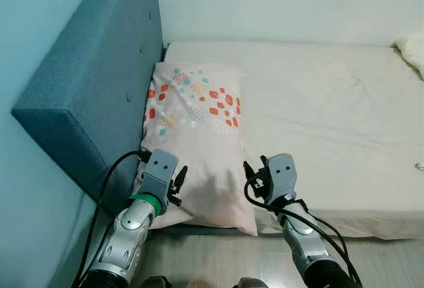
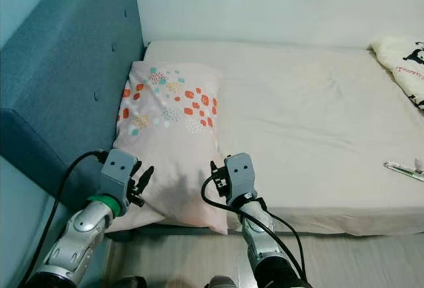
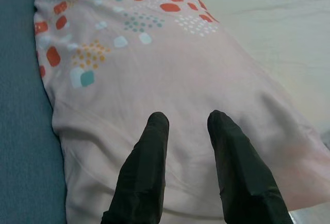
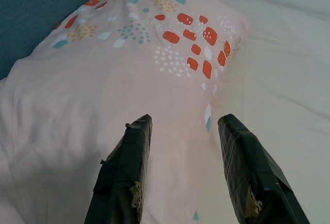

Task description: Clean up the room

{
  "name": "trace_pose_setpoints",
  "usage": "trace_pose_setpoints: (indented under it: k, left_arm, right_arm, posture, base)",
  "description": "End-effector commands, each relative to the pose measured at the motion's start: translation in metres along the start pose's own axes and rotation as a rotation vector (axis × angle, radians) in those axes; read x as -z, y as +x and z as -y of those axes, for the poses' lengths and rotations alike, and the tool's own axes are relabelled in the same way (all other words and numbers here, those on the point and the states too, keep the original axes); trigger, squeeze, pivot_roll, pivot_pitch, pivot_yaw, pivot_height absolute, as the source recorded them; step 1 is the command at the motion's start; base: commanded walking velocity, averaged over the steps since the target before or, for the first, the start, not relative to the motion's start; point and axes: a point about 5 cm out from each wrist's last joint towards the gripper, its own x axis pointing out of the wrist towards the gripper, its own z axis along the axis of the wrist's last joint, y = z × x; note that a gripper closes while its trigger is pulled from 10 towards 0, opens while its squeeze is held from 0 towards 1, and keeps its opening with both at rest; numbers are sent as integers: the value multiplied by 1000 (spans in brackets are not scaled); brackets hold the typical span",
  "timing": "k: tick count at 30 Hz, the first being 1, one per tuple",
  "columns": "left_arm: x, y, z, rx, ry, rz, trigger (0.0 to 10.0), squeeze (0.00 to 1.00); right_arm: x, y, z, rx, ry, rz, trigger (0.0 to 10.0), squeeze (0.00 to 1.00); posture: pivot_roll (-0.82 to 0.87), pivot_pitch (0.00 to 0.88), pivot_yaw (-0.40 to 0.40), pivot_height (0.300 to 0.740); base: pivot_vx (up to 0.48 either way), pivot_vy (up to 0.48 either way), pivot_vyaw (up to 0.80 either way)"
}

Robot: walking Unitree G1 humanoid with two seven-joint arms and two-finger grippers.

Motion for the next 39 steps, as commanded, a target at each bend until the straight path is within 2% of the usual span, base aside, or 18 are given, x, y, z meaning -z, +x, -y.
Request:
trace_pose_setpoints:
  k: [1,31,39]
  left_arm:
    - [5,-3,4,8,8,-7,10000,0]
    - [7,-4,2,1,6,-16,10000,0]
    - [8,-4,2,2,7,-17,10000,0]
  right_arm:
    - [7,-4,0,1,10,-30,10000,0]
    - [12,-7,-3,2,18,-47,10000,0]
    - [12,-7,-4,4,21,-49,10000,0]
  posture:
    - [-19,0,-4,740]
    - [-15,0,2,740]
    - [-16,0,4,740]
  base:
    - [0,-304,0]
    - [0,-320,0]
    - [0,-480,0]
